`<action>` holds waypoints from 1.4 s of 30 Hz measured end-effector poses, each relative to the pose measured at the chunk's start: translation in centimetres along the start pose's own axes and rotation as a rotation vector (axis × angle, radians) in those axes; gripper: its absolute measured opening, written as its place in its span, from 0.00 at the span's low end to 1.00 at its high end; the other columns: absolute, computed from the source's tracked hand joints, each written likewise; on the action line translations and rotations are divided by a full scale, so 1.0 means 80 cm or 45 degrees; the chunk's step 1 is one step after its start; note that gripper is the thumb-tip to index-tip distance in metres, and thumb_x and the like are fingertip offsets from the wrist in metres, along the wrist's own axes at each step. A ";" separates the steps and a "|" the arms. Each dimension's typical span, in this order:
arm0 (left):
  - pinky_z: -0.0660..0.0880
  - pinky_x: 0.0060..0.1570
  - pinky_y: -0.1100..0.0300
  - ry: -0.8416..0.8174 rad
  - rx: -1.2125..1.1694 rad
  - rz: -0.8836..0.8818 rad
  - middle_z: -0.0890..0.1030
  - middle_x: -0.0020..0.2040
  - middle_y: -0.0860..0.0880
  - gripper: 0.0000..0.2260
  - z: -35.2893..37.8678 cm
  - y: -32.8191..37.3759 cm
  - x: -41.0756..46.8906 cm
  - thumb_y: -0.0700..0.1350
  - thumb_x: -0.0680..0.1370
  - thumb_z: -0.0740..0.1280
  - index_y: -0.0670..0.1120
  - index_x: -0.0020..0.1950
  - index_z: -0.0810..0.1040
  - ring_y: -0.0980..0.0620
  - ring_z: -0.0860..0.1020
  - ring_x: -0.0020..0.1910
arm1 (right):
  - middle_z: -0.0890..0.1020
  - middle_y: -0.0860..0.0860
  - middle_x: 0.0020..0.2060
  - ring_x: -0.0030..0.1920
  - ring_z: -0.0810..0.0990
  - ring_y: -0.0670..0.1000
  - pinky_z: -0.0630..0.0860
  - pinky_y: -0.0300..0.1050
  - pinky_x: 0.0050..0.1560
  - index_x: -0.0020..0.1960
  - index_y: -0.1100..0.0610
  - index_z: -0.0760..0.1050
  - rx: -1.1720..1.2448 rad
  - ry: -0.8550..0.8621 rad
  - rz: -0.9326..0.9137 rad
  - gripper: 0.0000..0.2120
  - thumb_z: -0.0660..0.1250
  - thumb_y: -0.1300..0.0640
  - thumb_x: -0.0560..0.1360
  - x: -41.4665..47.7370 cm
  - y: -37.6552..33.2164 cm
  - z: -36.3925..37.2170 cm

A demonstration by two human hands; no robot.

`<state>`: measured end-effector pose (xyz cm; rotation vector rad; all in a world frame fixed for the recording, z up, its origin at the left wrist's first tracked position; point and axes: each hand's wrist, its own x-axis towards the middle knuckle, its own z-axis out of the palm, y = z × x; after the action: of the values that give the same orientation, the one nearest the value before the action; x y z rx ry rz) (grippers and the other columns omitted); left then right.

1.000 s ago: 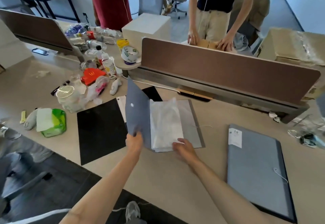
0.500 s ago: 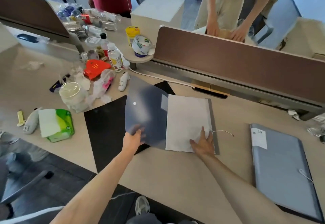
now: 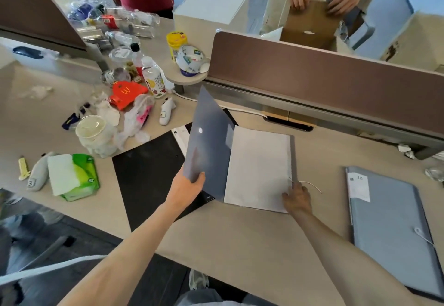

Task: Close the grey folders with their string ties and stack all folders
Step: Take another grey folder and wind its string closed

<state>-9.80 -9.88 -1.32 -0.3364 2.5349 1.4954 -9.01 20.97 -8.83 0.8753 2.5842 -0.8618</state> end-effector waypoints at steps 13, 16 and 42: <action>0.63 0.72 0.53 -0.404 0.799 0.559 0.50 0.78 0.60 0.43 0.162 0.080 -0.044 0.69 0.70 0.64 0.62 0.77 0.43 0.57 0.55 0.77 | 0.71 0.56 0.66 0.68 0.68 0.59 0.67 0.50 0.65 0.69 0.51 0.68 -0.184 -0.110 -0.233 0.27 0.62 0.59 0.69 0.060 0.123 -0.104; 0.61 0.74 0.51 -0.474 0.914 0.509 0.52 0.79 0.58 0.39 0.211 0.064 -0.042 0.70 0.71 0.59 0.60 0.77 0.48 0.55 0.53 0.77 | 0.72 0.57 0.67 0.68 0.69 0.60 0.67 0.50 0.66 0.69 0.52 0.68 -0.225 -0.133 -0.375 0.29 0.60 0.62 0.68 0.074 0.143 -0.113; 0.45 0.75 0.46 -0.675 1.311 0.177 0.39 0.79 0.53 0.32 0.240 -0.019 -0.043 0.62 0.75 0.48 0.59 0.77 0.42 0.49 0.40 0.78 | 0.77 0.56 0.52 0.54 0.77 0.58 0.76 0.52 0.45 0.58 0.60 0.73 -0.940 -0.004 -0.748 0.14 0.68 0.61 0.73 0.091 0.133 -0.089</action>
<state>-5.35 6.59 -10.82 0.3460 2.4854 0.1045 -8.49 35.53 -11.16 -0.0956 2.8404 0.0354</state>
